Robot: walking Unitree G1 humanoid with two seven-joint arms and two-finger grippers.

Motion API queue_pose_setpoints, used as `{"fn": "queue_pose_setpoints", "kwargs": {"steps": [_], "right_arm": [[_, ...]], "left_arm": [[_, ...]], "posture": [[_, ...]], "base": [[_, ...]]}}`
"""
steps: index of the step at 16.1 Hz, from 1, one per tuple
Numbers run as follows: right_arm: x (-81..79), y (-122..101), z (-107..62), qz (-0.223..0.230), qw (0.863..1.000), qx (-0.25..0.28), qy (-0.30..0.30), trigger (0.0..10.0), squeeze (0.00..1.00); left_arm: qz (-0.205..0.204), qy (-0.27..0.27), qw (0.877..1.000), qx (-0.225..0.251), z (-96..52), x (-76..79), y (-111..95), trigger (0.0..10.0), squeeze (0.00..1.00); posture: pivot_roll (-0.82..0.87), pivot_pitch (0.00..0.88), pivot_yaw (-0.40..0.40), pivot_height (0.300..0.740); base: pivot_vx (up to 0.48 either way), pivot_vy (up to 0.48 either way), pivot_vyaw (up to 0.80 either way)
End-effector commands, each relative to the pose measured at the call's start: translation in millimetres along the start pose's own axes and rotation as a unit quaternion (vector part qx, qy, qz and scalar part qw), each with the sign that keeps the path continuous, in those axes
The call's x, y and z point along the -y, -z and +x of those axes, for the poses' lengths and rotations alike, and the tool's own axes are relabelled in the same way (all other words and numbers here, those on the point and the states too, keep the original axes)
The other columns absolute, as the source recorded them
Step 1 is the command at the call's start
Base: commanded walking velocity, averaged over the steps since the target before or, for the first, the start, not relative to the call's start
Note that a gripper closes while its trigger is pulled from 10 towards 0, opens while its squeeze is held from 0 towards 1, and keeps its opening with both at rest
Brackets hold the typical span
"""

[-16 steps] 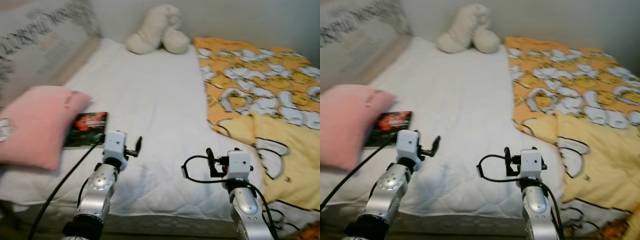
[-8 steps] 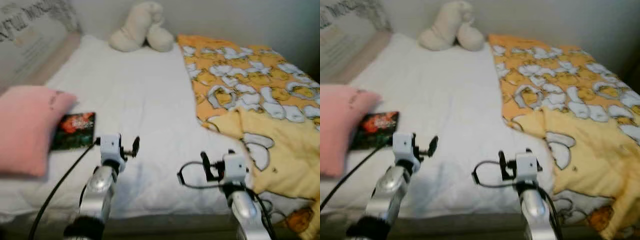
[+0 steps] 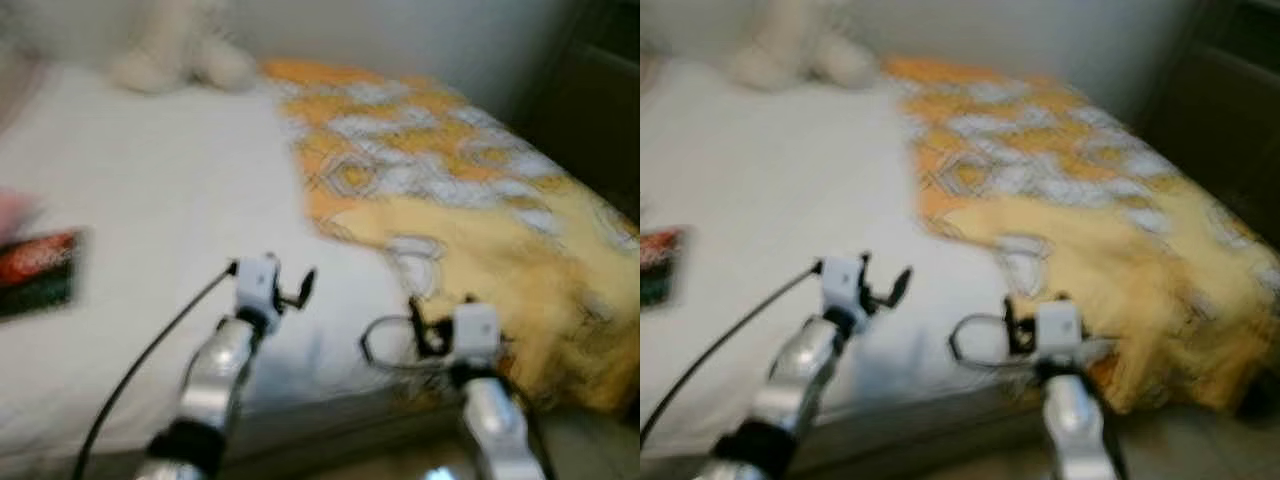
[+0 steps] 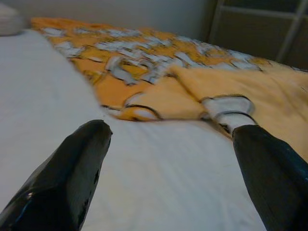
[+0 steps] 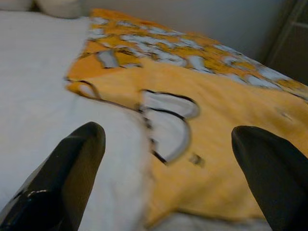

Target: Clean up the room

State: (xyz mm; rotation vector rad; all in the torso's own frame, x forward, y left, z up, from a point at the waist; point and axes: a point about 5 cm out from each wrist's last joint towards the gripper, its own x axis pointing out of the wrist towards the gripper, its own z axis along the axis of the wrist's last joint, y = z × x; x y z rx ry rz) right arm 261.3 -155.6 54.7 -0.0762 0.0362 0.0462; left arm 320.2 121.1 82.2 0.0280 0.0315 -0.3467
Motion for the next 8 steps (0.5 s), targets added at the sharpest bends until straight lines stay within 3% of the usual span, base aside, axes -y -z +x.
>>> {"fn": "queue_pose_setpoints", "kwargs": {"steps": [1,8], "right_arm": [[3.7,-2,0.8,-0.009,1.000,0.003,0.003,10.0,0.00],[4.4,4,-3.6,-0.002,1.000,-0.006,0.003,10.0,0.00]], "left_arm": [[-0.007,-0.009,1.000,-0.012,0.3,-2.4,4,10.0,0.00],[0.043,-0.056,0.995,-0.064,-5.0,-23.7,20,10.0,0.00]], "posture": [[0.14,0.000,-0.030,0.740],[0.15,0.000,-0.024,0.740]], "base": [[0.000,0.000,-0.79],[0.000,0.000,-0.78]]}}
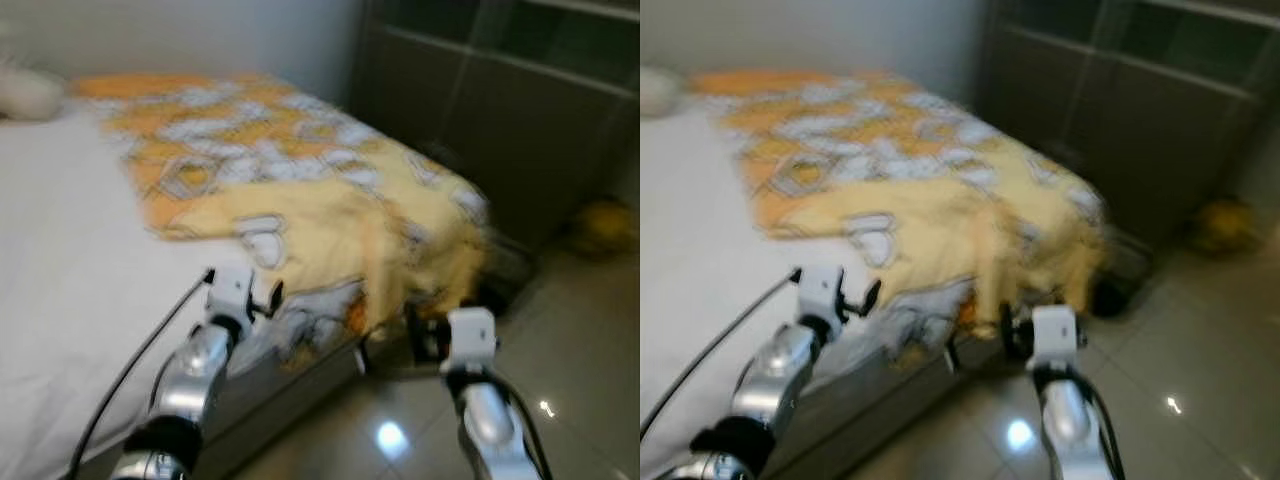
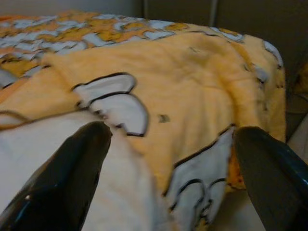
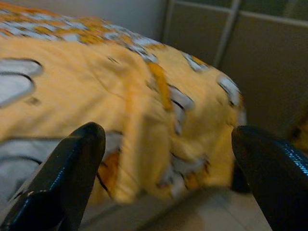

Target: Clean up the room

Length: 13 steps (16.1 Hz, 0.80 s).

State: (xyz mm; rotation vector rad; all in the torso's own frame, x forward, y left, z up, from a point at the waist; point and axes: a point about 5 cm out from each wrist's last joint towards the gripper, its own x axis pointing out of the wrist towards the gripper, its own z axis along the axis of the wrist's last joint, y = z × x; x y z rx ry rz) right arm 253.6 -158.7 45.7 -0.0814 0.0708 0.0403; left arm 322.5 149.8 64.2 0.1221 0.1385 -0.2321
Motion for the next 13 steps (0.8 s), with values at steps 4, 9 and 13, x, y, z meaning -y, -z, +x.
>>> {"fn": "queue_pose_setpoints", "kwargs": {"steps": [4,9,13], "right_arm": [[-9.2,-4,5.6,0.005,1.000,0.010,-0.022,10.0,0.00],[-8.6,-3,7.3,0.001,0.999,0.003,-0.034,10.0,0.00],[-4.6,-3,9.2,0.001,1.000,0.000,-0.029,10.0,0.00]], "left_arm": [[-0.009,-0.080,0.997,-0.021,-1.7,-12.3,8,10.0,0.00],[-0.017,-0.110,0.994,-0.014,-3.9,-12.7,8,10.0,0.00],[-0.022,-0.097,0.995,-0.016,-1.9,-6.2,9,10.0,0.00]], "posture": [[0.16,0.000,-0.024,0.740],[0.17,0.000,-0.030,0.740],[0.16,0.000,-0.028,0.740]], "base": [[0.114,0.000,-0.19],[0.468,0.000,0.00],[0.467,0.000,0.00]]}}
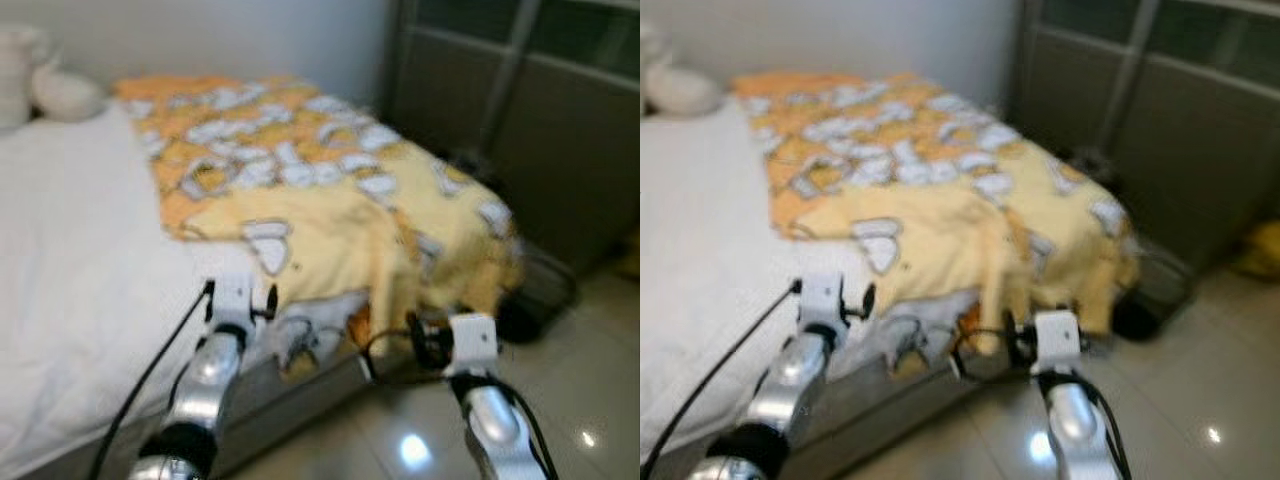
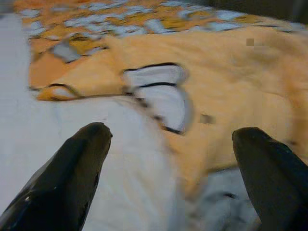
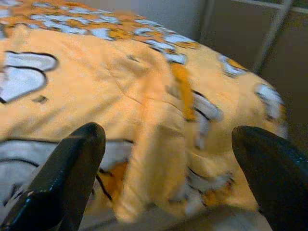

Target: Clean up the room

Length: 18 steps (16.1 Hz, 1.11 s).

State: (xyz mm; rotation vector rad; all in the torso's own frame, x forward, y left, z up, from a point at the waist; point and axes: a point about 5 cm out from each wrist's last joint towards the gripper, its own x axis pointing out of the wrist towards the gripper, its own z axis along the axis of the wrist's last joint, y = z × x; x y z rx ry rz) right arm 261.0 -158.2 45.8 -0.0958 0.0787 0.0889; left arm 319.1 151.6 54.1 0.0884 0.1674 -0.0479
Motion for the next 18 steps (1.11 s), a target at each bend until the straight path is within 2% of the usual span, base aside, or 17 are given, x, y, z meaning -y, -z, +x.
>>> {"fn": "queue_pose_setpoints", "kwargs": {"steps": [1,5,6,8,9,11,13,15,18], "right_arm": [[-4.2,-2,1.5,0.008,1.000,0.003,-0.005,10.0,0.00],[-7.1,-1,-4.6,0.005,1.000,0.004,-0.024,10.0,0.00],[-7.6,-1,-8.3,0.002,1.000,0.004,-0.027,10.0,0.00],[-5.6,5,-17.3,0.007,1.000,-0.012,-0.026,10.0,0.00],[-5.9,14,-28.5,0.002,0.999,-0.027,-0.035,10.0,0.00],[-6.1,20,-39.3,0.004,0.998,-0.036,-0.044,10.0,0.00],[-4.4,29,-55.5,0.013,0.997,-0.053,-0.054,10.0,0.00],[-5.0,33,-68.5,0.004,0.995,-0.068,-0.073,10.0,0.00],[-7.4,36,-80.8,-0.003,0.992,-0.082,-0.095,10.0,0.00]], "left_arm": [[-0.001,-0.012,1.000,-0.003,1.6,-6.5,-1,10.0,0.00],[-0.006,-0.036,0.999,-0.028,2.8,-10.1,5,10.0,0.00],[-0.020,-0.038,0.998,-0.045,4.1,-10.6,9,10.0,0.00],[-0.017,-0.018,0.998,-0.056,6.2,-7.4,12,10.0,0.00],[-0.011,0.006,0.996,-0.085,5.3,0.6,23,10.0,0.00],[-0.003,0.011,0.996,-0.092,3.5,5.5,28,10.0,0.00],[0.024,-0.015,0.996,-0.089,3.7,6.3,29,10.0,0.00],[0.019,-0.038,0.995,-0.089,3.5,4.6,30,10.0,0.00],[0.034,-0.110,0.989,-0.095,-3.0,-12.5,37,10.0,0.00]], "posture": [[0.16,0.001,-0.027,0.740],[0.14,0.022,-0.033,0.740],[0.13,0.030,-0.037,0.740],[0.12,0.062,-0.055,0.740],[0.11,0.077,-0.060,0.740],[0.09,0.105,-0.063,0.740],[0.05,0.153,-0.069,0.740],[0.03,0.179,-0.079,0.740],[0.01,0.201,-0.092,0.740]], "base": [[0.469,0.000,0.00],[0.478,0.000,0.25],[0.296,0.000,0.73],[0.000,0.000,0.00],[0.000,0.000,0.00],[0.000,0.000,0.00],[0.000,0.000,0.00],[0.000,0.000,0.00],[0.000,0.000,0.00]]}}
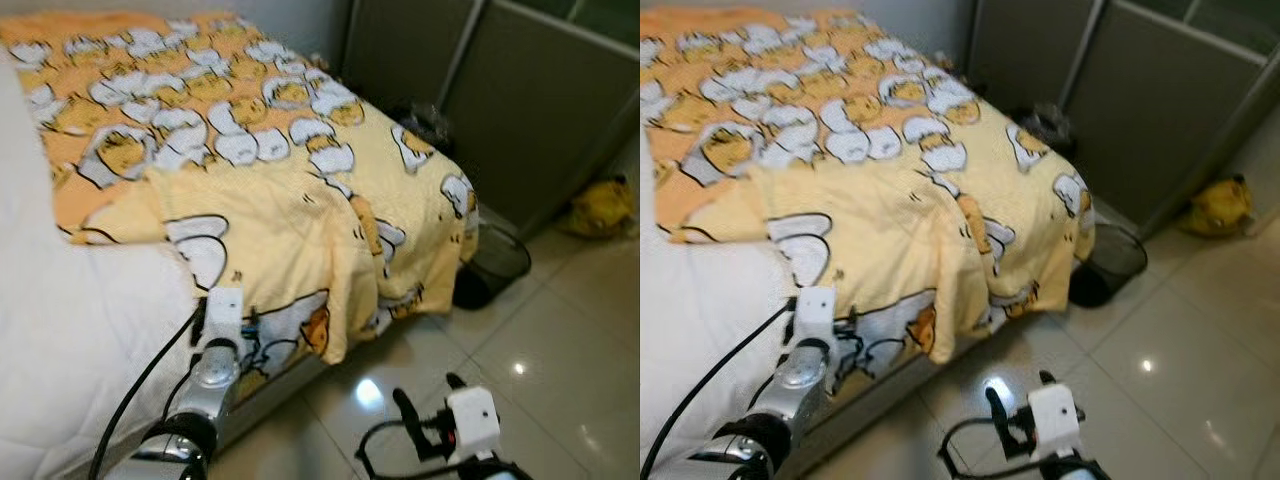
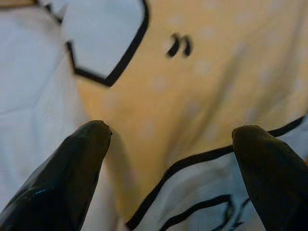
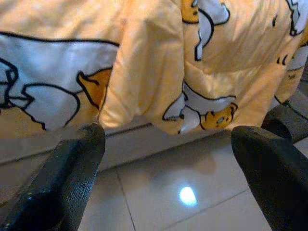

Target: Clean up the room

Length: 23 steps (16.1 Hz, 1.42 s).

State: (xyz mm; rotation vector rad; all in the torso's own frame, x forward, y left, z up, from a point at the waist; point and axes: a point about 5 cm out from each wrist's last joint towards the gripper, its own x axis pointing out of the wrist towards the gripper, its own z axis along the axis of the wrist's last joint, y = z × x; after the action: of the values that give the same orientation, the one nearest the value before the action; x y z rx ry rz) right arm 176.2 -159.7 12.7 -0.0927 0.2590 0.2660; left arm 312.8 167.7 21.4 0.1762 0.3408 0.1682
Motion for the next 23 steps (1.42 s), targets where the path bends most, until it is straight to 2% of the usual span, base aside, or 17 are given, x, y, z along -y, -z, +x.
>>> {"fn": "queue_pose_setpoints", "kwargs": {"steps": [1,3,6,7,9,11,12,13,14,19,23], "right_arm": [[2.1,-3,-2.2,-0.005,1.000,0.001,-0.004,10.0,0.00],[2.5,-2,-5.1,-0.008,1.000,-0.007,-0.011,10.0,0.00],[2.7,-2,-6.7,-0.010,1.000,-0.015,-0.017,10.0,0.00],[2.7,-1,-7.7,-0.010,1.000,-0.018,-0.019,10.0,0.00],[2.6,-1,-9.4,-0.011,0.999,-0.024,-0.024,10.0,0.00],[2.9,-1,-9.3,-0.012,0.999,-0.026,-0.025,10.0,0.00],[3.4,-1,-9.3,-0.013,0.999,-0.027,-0.025,10.0,0.00],[3.2,-1,-9.3,-0.013,0.999,-0.028,-0.026,10.0,0.00],[3.0,0,-9.4,-0.014,0.999,-0.028,-0.027,10.0,0.00],[1.2,-8,-6.0,-0.007,0.999,-0.016,-0.040,10.0,0.00],[0.5,-13,-9.6,-0.012,0.998,-0.012,-0.052,10.0,0.00]], "left_arm": [[-0.003,-0.021,1.000,0.005,-1.6,-3.9,3,10.0,0.00],[-0.016,-0.030,0.999,-0.002,-5.0,-3.1,9,10.0,0.00],[-0.078,-0.055,0.994,-0.052,-7.1,-7.2,22,10.0,0.00],[-0.101,-0.039,0.991,-0.074,-8.7,-2.7,27,10.0,0.00],[-0.111,-0.006,0.989,-0.096,-8.8,6.5,29,10.0,0.00],[-0.108,0.020,0.990,-0.092,-5.3,12.2,21,10.0,0.00],[-0.089,0.033,0.991,-0.093,-3.0,15.4,16,10.0,0.00],[-0.072,0.041,0.992,-0.094,-1.3,16.7,13,3.6,0.00],[-0.070,0.043,0.992,-0.094,-0.5,17.1,11,0.0,0.00],[-0.056,0.034,0.992,-0.105,1.5,12.9,11,0.0,0.00],[-0.073,0.029,0.991,-0.110,1.2,8.8,14,0.0,0.00]], "posture": [[0.01,0.204,-0.093,0.740],[0.02,0.212,-0.099,0.740],[0.01,0.216,-0.104,0.740],[0.01,0.218,-0.108,0.740],[0.00,0.219,-0.114,0.740],[0.00,0.220,-0.115,0.740],[0.00,0.220,-0.117,0.740],[0.00,0.219,-0.117,0.740],[-0.01,0.221,-0.117,0.740],[-0.04,0.228,-0.119,0.740],[-0.05,0.230,-0.128,0.740]], "base": [[0.000,0.000,0.00],[0.000,0.000,0.00],[0.000,0.000,0.00],[0.000,0.000,0.00],[0.000,0.000,0.00],[0.000,0.000,0.00],[0.000,0.000,0.00],[0.000,0.000,0.00],[0.000,0.000,0.00],[0.000,0.000,0.00],[0.000,0.000,0.00]]}}
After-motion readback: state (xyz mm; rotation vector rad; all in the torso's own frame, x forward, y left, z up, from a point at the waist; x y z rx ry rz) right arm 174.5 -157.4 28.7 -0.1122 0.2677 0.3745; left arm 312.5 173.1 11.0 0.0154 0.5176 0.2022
